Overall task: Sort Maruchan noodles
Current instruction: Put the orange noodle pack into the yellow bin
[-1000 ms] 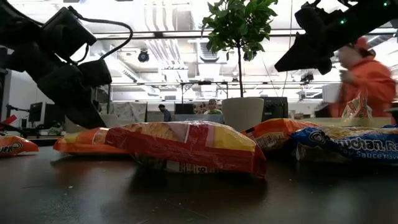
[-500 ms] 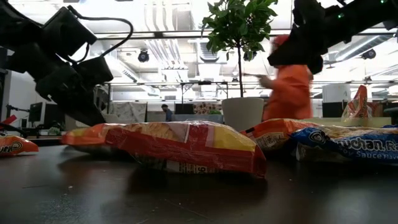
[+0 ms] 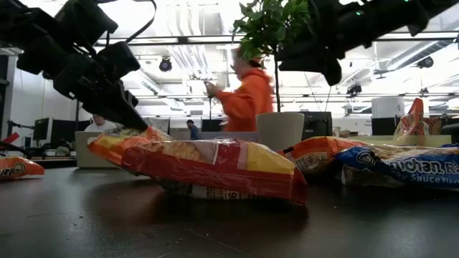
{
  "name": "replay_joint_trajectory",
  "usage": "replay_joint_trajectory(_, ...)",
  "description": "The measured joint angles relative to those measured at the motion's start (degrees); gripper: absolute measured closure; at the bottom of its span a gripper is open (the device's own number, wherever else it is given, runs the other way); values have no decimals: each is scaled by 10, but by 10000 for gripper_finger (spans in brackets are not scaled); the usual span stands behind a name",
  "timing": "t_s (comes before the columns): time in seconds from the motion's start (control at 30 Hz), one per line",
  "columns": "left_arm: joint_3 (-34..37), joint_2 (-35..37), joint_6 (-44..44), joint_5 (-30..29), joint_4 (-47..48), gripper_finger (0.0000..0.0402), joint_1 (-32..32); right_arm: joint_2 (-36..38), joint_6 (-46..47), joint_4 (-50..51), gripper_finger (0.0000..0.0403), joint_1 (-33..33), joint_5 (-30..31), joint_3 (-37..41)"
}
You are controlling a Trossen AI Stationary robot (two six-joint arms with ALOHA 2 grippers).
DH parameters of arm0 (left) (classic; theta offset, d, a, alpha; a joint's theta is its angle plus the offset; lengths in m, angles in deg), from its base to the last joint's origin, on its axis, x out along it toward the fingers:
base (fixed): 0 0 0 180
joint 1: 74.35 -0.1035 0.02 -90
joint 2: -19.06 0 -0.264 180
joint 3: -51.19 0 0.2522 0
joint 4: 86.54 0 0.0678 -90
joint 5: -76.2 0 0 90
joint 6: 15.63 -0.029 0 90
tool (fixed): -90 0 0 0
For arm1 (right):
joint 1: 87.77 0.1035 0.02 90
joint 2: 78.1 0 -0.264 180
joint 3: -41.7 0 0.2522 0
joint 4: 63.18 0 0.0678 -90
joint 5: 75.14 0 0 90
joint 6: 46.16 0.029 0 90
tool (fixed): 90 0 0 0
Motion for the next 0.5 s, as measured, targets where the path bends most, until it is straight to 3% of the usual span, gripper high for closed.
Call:
replay_joint_trajectory(0.23, -6, 0, -30, -19, 0, 401, 11, -71, 7, 14, 191, -2, -36, -66)
replay_joint_trajectory(0.5, -6, 1, -28, -24, 0, 401, 27, -173, -29, 15, 136, -7, -45, -129)
